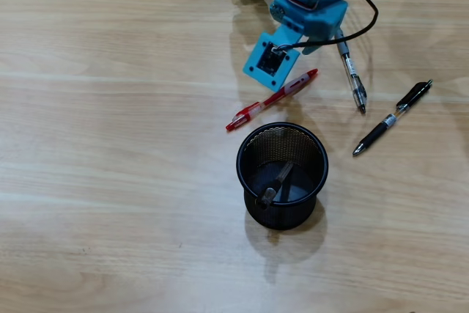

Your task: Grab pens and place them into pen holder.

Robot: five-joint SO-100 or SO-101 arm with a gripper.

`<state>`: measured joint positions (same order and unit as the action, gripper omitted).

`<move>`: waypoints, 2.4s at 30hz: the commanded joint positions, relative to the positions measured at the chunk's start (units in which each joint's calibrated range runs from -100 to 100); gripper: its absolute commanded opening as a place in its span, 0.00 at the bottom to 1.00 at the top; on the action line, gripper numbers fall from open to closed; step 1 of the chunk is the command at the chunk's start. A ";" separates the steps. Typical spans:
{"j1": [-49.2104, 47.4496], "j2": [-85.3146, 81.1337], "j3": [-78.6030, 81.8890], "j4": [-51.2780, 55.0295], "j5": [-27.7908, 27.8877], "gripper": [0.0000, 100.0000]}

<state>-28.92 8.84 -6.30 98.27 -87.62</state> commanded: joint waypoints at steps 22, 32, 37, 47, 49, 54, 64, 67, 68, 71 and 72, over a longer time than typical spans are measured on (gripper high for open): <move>3.27 13.71 1.78 -15.40 -0.44 0.25; 4.91 13.54 18.88 -39.18 -0.60 0.25; 4.82 13.54 23.95 -44.38 -2.75 0.25; 5.00 13.54 24.22 -43.65 -2.80 0.25; 4.91 13.54 24.22 -43.65 -2.80 0.25; 4.91 13.46 24.31 -43.65 -2.80 0.14; 4.64 13.46 24.40 -43.47 -2.75 0.02; 4.64 13.37 24.40 -42.65 -2.75 0.02; 4.73 13.12 23.68 -38.82 -2.64 0.02; 5.74 9.89 23.31 -32.26 -2.43 0.02; 6.74 8.45 23.49 -30.53 -2.28 0.02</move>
<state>-24.25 20.05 15.71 59.78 -90.12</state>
